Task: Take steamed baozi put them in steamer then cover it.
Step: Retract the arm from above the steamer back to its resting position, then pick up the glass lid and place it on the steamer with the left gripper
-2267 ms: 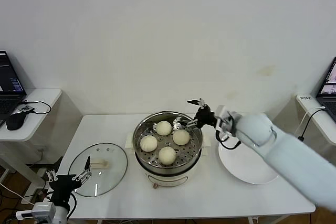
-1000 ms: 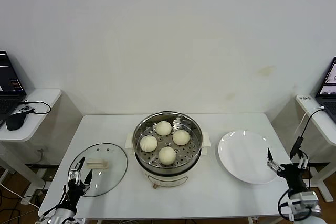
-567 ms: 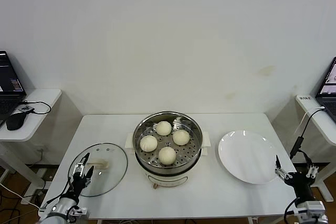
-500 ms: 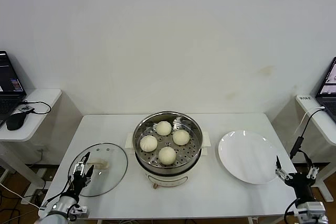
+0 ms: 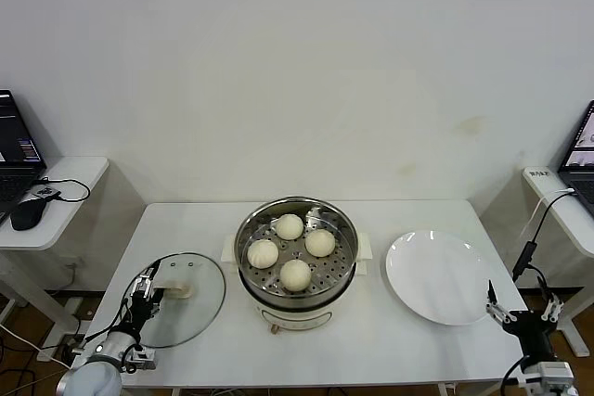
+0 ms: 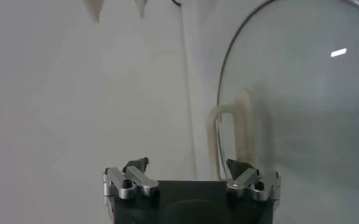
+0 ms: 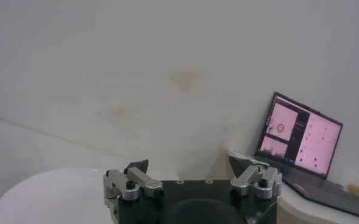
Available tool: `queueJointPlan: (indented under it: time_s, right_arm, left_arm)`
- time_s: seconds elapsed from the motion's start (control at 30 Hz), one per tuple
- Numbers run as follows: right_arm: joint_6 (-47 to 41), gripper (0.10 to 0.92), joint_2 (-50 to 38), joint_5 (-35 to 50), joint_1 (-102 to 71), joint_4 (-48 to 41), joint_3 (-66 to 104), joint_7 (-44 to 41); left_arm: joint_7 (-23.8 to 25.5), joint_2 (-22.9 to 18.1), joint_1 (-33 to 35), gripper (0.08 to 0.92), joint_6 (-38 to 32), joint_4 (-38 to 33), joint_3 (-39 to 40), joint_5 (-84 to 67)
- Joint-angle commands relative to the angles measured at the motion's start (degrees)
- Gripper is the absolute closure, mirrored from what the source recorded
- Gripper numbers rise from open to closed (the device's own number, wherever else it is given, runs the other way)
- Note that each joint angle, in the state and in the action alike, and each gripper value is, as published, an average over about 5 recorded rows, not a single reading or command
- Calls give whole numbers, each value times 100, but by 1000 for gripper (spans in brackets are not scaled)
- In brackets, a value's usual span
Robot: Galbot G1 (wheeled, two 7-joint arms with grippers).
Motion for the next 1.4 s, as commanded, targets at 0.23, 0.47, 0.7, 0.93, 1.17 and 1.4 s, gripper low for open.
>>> queueJointPlan:
  time_s: [0.23, 0.47, 0.7, 0.93, 1.17, 1.4]
  right_arm:
    - [50, 203, 31, -63, -38, -60, 24, -25]
    - [41, 202, 40, -60, -27, -41, 32, -34]
    - [30, 203, 30, -83, -16, -39, 35, -46]
    - [23, 203, 17, -104, -35, -23, 32, -59]
    - [20, 202, -38, -119, -38, -3, -40, -72]
    - [-5, 203, -132, -141, -99, 40, -161, -78]
  left_arm:
    - [31, 17, -299, 177, 2, 264, 144, 42]
    - [5, -7, -419, 242, -29, 488, 165, 85]
    - [-37, -39, -472, 441, -90, 649, 166, 97]
    - [-322, -61, -433, 649, -203, 614, 90, -17]
    - [-494, -35, -3, 832, -107, -175, -220, -185]
    - [42, 62, 744, 853, 735, -1555, -677, -559]
